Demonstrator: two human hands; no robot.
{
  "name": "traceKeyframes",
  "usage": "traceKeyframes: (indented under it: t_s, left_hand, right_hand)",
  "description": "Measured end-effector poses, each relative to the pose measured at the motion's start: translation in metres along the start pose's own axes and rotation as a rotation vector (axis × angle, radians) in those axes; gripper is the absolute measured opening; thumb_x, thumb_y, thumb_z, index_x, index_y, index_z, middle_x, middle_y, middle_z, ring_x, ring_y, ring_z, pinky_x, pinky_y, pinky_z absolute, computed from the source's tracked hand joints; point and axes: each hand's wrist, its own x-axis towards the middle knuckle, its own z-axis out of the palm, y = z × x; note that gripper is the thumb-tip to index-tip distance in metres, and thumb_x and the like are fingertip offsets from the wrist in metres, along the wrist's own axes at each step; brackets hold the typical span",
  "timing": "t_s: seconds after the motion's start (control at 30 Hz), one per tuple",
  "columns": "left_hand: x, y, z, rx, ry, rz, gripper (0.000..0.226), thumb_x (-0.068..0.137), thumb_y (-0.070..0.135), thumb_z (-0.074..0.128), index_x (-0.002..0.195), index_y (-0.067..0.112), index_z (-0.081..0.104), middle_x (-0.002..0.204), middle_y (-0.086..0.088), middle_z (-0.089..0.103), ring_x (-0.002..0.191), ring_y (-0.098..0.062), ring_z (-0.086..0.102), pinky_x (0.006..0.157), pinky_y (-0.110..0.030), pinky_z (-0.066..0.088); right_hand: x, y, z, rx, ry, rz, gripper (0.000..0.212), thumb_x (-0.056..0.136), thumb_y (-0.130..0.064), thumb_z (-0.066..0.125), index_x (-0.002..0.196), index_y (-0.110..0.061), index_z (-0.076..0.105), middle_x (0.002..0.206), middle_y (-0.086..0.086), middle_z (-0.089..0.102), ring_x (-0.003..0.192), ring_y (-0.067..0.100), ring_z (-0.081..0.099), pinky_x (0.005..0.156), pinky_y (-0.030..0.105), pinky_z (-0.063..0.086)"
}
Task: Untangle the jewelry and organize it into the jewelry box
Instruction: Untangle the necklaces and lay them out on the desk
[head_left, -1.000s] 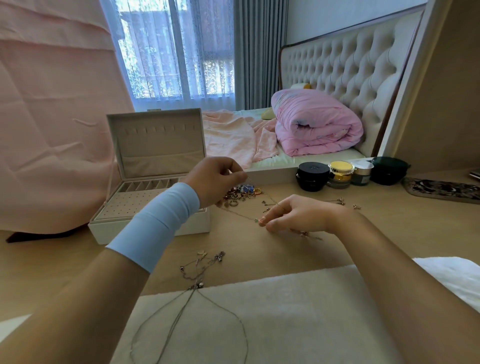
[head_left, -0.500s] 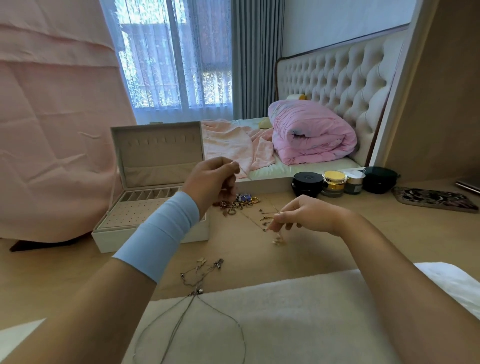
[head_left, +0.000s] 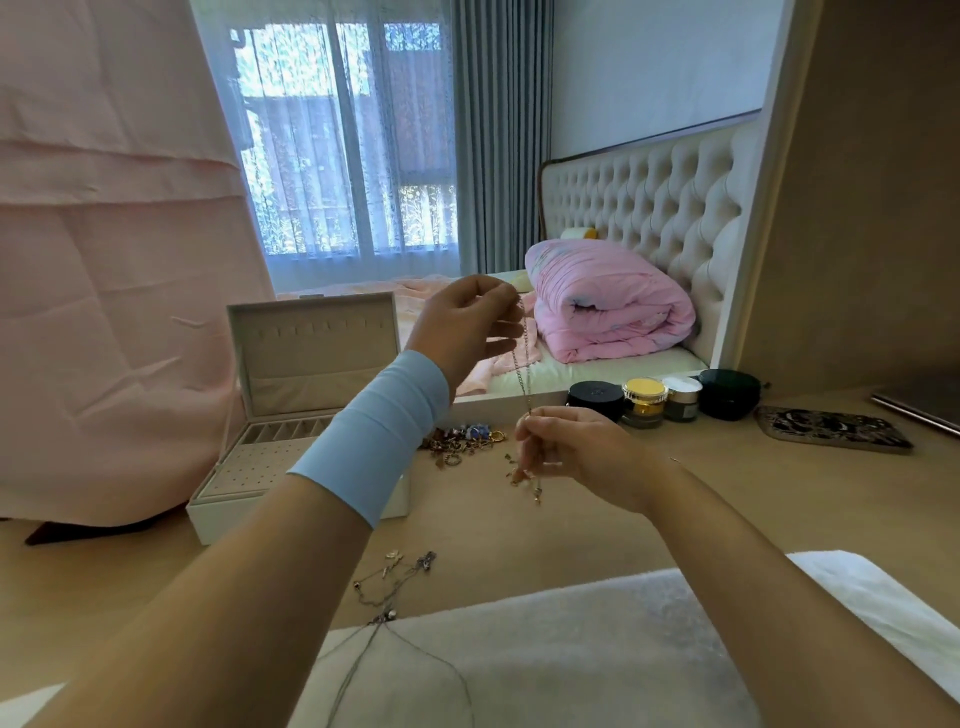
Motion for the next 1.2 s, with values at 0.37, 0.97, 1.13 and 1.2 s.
traceKeyframes:
  t_s: [0.37,0.97,1.13,1.2]
  left_hand:
    - [-0.002,-0.064,-0.009,0.222,0.138,-0.195,0.015,0.097,0.016,0.056,0.083,0.014,0.061,0.072,-0.005,0.056,0.054,-0.017,0.05,0.059,-0.036,0.057]
    - [-0.033,-0.15,0.013,1.414,-0.174,-0.242,0.018,0.092,0.037,0.052,0.099,0.029,0.068,0.101,0.004,0.065,0.085,-0.019,0.062,0.079,-0.032,0.057]
    - [-0.04,-0.155,0.009,1.387,-0.235,-0.055,0.03,0.097,0.039,0.048,0.123,0.028,0.058,0.13,0.004,0.055,0.117,-0.018,0.051,0.094,-0.034,0.05]
    - [-0.045,-0.156,0.012,1.33,-0.365,-0.036,0.042,0.099,0.044,0.043,0.138,0.028,0.049,0.147,0.005,0.042,0.135,-0.019,0.036,0.108,-0.039,0.038]
  right_hand:
    - [-0.054,0.029,-0.079,-0.233,0.249,0.229,0.026,0.104,-0.028,0.053,0.106,-0.011,0.073,0.07,0.0,0.052,0.057,0.013,0.046,0.058,0.028,0.043]
    - [-0.056,0.05,-0.103,-1.107,0.444,0.345,0.008,0.097,-0.031,0.062,0.1,-0.032,0.07,0.111,-0.006,0.058,0.097,0.013,0.058,0.087,0.032,0.052]
    - [-0.06,0.043,-0.088,-1.348,0.396,0.352,0.033,0.102,-0.037,0.048,0.134,-0.031,0.056,0.133,-0.002,0.048,0.119,0.018,0.05,0.093,0.036,0.049]
    - [-0.062,0.042,-0.077,-1.378,0.348,0.37,0.046,0.103,-0.042,0.043,0.147,-0.029,0.045,0.149,0.0,0.041,0.136,0.021,0.039,0.109,0.041,0.039]
